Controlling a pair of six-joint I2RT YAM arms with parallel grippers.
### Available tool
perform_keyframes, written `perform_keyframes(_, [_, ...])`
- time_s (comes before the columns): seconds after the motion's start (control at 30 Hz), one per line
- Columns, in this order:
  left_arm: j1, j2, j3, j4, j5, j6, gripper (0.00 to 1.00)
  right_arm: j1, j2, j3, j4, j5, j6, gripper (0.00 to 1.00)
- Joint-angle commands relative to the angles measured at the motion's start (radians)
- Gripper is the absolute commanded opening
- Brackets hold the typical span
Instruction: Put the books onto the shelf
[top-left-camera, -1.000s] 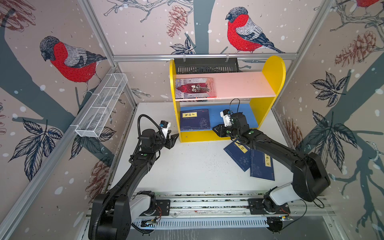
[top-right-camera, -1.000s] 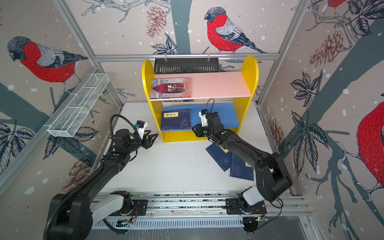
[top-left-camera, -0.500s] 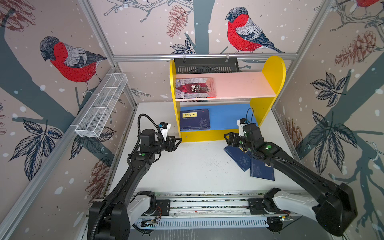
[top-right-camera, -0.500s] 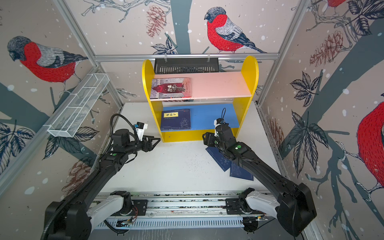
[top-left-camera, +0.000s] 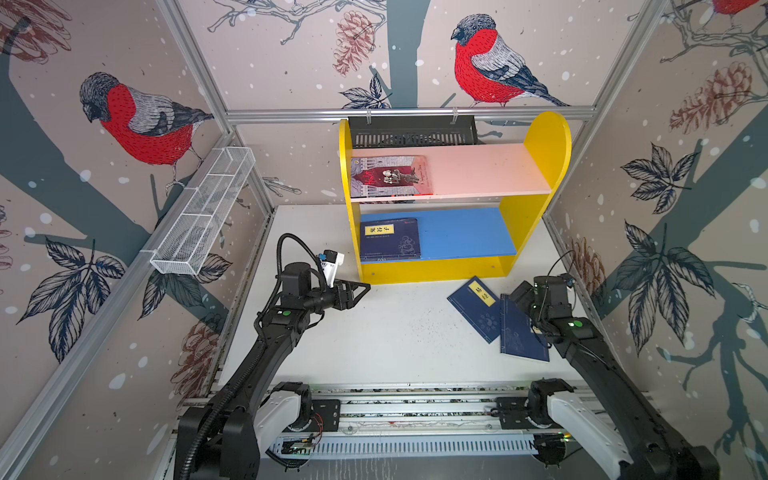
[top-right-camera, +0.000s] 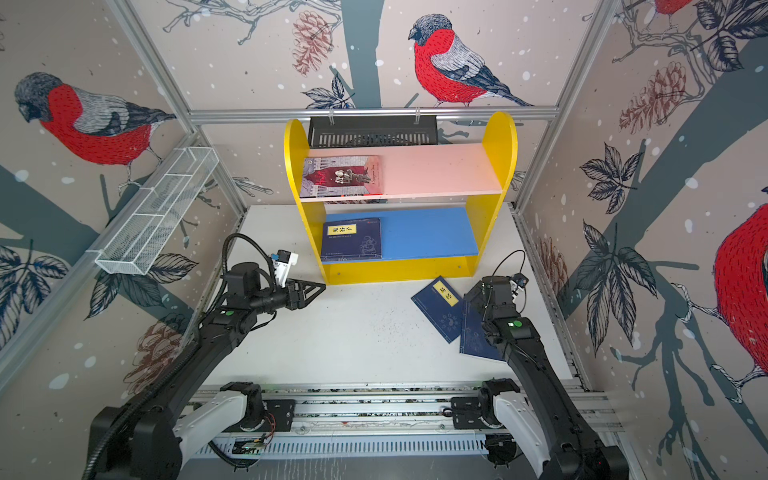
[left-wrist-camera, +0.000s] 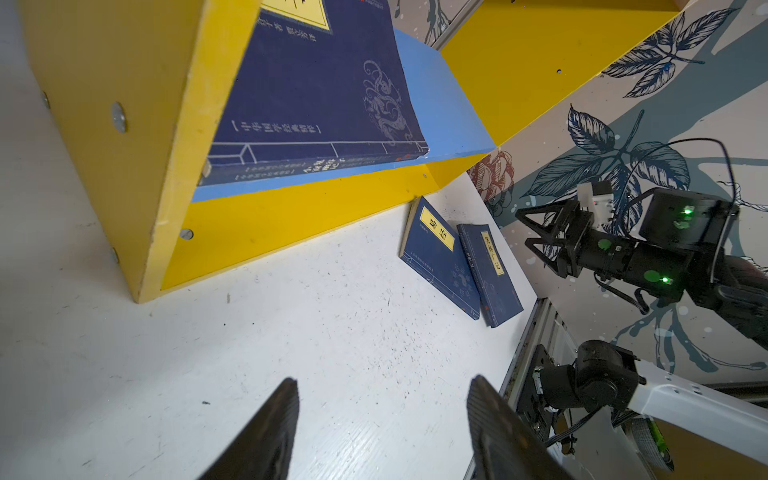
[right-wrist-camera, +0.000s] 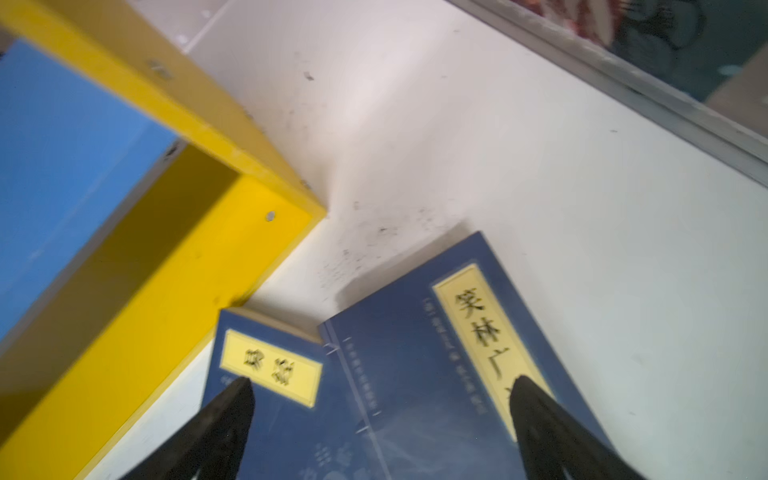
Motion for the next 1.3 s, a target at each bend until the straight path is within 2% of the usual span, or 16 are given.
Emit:
perform_keyframes(0.0, [-0.003, -0.011, -0.008, 0.018, 0.037, -0.01, 0.65, -0.079, -0.006, -0.028, 0.03, 0.001, -0.001, 0.98])
perform_keyframes(0.23, [-0.013, -0.011, -0.018, 0.052, 0.042, -0.035, 0.66, -0.261, -0.017, -0.082, 0.068, -0.117, -0.041, 0.99])
perform_keyframes(0.5, [-0.026, -0.013, -0.016, 0.049, 0.049, -0.038, 0.67, -0.371, -0.051, -0.132, 0.085, -0.218, -0.082, 0.99])
perform_keyframes(0.9, [-0.029, -0.017, -0.011, 0.011, 0.056, 0.012, 0.68, -0.406, -0.059, -0.157, 0.113, -0.269, -0.085, 0.99])
perform_keyframes(1.27, [-0.027, -0.023, -0.016, 0.011, 0.048, 0.013, 0.68, -0.414, -0.007, -0.181, 0.146, -0.352, -0.109, 0.99])
